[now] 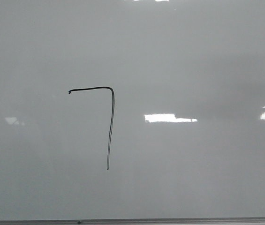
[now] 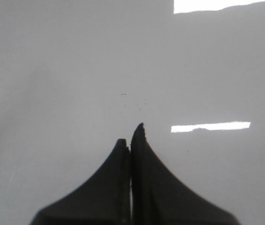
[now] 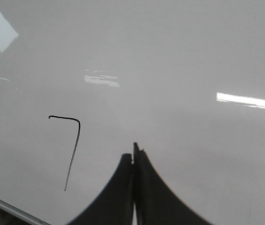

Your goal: Write number 7 on whiteboard

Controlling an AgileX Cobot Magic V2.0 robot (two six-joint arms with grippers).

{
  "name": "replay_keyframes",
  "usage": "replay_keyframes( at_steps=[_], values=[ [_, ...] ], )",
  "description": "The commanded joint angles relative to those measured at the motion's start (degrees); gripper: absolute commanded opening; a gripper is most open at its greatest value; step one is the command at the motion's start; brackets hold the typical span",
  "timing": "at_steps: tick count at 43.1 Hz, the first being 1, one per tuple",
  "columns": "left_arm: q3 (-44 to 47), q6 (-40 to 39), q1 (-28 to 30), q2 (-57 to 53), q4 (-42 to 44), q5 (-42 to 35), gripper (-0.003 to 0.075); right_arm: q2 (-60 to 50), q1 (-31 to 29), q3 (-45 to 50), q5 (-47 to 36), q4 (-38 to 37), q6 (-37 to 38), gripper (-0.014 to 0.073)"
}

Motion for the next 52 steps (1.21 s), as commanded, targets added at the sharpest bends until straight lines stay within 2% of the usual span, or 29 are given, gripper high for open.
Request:
replay_keyframes(
  at_steps=[1, 39, 52],
  values=[
    [-1.34, -0.49, 0.0, 0.83, -0.44, -4.08, -0.002, 0.33, -0.31, -1.28, -3.8, 1.37, -0.16, -0.0069],
    [-0.25, -0.49, 0.0, 0.68, 0.66, -4.34, -0.002, 0.33, -0.31, -1.28, -3.69, 1.37, -0.16, -0.0069],
    [12.1, -3.99, -3.61, -6.11, 0.66, -17.83, -0.002, 0.33, -0.31, -1.28, -3.69, 1.37, -0.16, -0.0069]
  ],
)
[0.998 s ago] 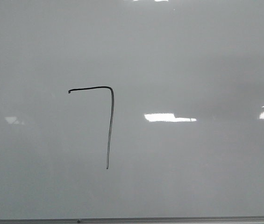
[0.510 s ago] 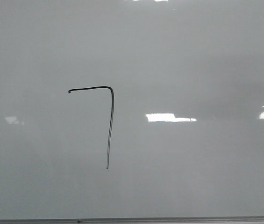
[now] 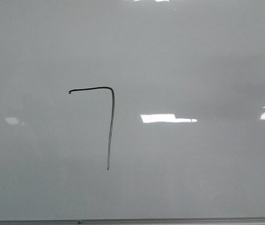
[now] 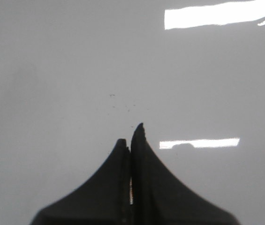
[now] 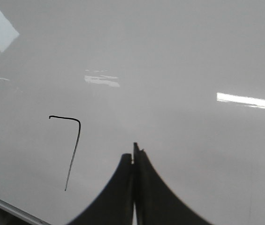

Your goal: Write number 7 on whiteboard

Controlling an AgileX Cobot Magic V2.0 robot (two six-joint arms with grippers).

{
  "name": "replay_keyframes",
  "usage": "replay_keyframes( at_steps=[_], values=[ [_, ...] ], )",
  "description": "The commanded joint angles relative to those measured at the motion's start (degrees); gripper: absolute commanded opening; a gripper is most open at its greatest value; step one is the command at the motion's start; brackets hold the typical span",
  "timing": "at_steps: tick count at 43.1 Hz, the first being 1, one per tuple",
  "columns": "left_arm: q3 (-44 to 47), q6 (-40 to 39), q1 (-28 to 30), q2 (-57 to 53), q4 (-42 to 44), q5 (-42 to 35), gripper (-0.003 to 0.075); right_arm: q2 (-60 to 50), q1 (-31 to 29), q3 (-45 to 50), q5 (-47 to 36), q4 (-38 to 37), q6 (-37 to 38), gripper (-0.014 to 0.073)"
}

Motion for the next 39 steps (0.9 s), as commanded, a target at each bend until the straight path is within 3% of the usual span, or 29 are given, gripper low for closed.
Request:
replay_keyframes(
  at_steps=[1, 19, 39],
  values=[
    [3.91, -1.11, -0.97, -1.5, -0.46, -9.61, -0.002, 0.33, -0.31, -1.28, -3.69, 1.37, -0.16, -0.0069],
    [20.26, -1.52, -3.18, -1.28, -0.57, -17.04, -0.002, 0.33, -0.31, -1.21, -3.3, 1.37, -0.16, -0.0069],
    [20.31, -1.52, -2.94, -1.28, -0.57, -15.69, -0.002, 0.33, -0.31, -1.21, -3.19, 1.37, -0.16, -0.0069]
  ],
)
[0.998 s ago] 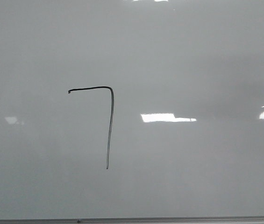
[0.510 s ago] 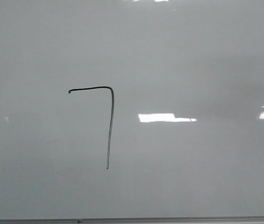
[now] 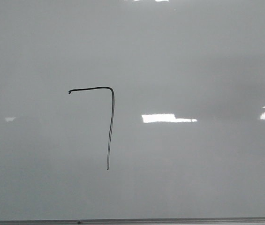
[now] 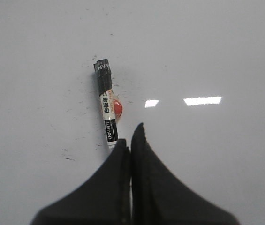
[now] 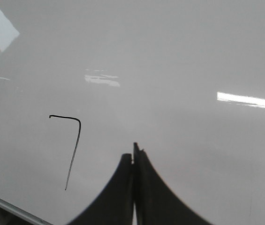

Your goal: Write number 7 on whiteboard

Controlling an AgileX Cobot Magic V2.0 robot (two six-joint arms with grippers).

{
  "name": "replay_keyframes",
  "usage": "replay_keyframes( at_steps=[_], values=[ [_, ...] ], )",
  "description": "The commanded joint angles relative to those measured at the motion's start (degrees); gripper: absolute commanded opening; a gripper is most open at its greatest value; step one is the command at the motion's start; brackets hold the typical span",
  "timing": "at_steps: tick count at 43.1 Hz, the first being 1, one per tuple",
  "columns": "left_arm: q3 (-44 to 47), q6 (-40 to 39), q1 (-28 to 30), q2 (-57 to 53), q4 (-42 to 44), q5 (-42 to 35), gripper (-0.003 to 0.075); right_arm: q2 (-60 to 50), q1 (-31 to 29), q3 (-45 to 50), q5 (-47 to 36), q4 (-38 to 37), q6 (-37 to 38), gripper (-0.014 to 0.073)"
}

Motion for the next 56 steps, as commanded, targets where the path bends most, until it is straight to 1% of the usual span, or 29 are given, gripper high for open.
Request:
replay_keyframes(
  at_steps=[1, 25, 30, 33, 36, 39, 41, 44, 46, 51, 56],
  values=[
    [0.19, -0.51, -0.17, -0.91, -0.47, -5.33, -0.002, 0.33, -0.31, -1.31, -3.19, 1.28, -0.16, -0.0069],
    [0.19, -0.51, -0.17, -0.91, -0.47, -5.33, -0.002, 0.33, -0.31, -1.01, -3.3, 1.28, -0.16, -0.0069],
    [0.19, -0.51, -0.17, -0.91, -0.47, -5.33, -0.002, 0.05, -0.31, 0.33, -5.32, -4.06, -0.16, -0.0069],
    [0.19, -0.51, -0.17, -0.91, -0.47, -5.33, -0.002, 0.05, -0.31, 2.3, -8.15, -10.04, 1.42, -0.0069],
    [0.19, -0.51, -0.17, -0.91, -0.47, -5.33, -0.002, -0.37, -0.31, 4.57, -11.82, -17.29, 7.46, -0.0069],
    [0.19, -0.51, -0.17, -0.91, -0.47, -5.33, -0.002, -1.83, -0.31, 7.17, -15.69, -24.43, 15.93, -0.0069],
    [0.19, -0.51, -0.17, -0.91, -0.47, -5.33, -0.002, -3.01, -0.67, 9.1, -17.62, -28.26, 21.61, -0.0069],
    [0.19, -0.51, -0.17, -0.91, -0.47, -5.33, -0.002, -5.03, -1.81, 11.48, -18.63, -32.98, 27.53, -0.0069],
    [0.19, -0.51, -0.17, -0.91, -0.47, -5.33, -0.002, -6.71, -3.05, 13.23, -18.94, -34.41, 31.07, -0.0069],
    [0.19, -0.51, -0.17, -0.91, -0.47, -5.33, -0.002, -10.62, -7.35, 16.65, -18.63, -35.37, 35.57, -0.0069],
    [0.19, -0.51, -0.17, -0.91, -0.47, -5.33, -0.002, -14.63, -10.58, 19.98, -18.19, -35.61, 35.57, -0.0069]
  ],
)
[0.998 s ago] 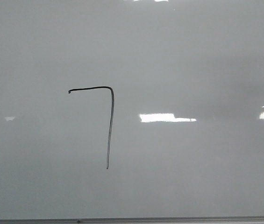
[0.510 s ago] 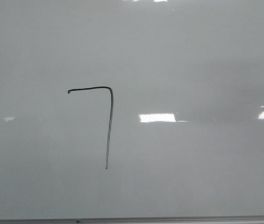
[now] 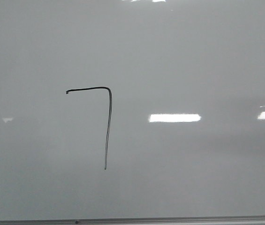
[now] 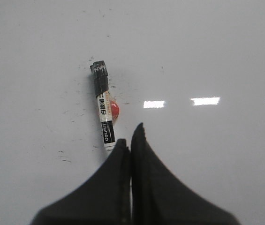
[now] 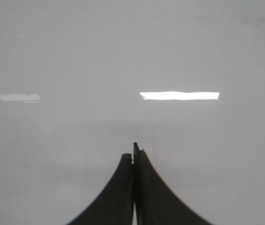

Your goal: Write number 7 on whiteboard

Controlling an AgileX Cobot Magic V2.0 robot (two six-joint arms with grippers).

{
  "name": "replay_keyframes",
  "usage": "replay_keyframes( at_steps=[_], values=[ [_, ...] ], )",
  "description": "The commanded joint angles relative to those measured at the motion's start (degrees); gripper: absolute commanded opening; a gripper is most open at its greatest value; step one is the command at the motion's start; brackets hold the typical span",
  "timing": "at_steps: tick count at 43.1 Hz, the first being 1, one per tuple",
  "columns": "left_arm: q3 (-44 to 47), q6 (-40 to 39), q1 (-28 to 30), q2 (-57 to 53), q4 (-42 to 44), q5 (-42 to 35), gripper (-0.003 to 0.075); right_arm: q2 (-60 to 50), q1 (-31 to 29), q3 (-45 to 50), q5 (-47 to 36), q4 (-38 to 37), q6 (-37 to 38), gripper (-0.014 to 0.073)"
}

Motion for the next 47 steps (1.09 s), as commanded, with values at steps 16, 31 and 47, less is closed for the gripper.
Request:
replay_keyframes(
  at_steps=[16, 31, 47],
  values=[
    [0.19, -0.51, -0.17, -0.8, -0.47, -5.2, -0.002, -7.55, -3.23, 2.89, 0.92, -1.27, 1.46, -0.0069],
    [0.19, -0.51, -0.17, -0.8, -0.47, -5.2, -0.002, -7.55, -3.23, 2.89, 0.92, -1.27, 1.46, -0.0069],
    [0.19, -0.51, -0.17, -0.8, -0.47, -5.2, -0.002, -7.55, -3.23, 2.89, 0.92, -1.27, 1.46, -0.0069]
  ],
)
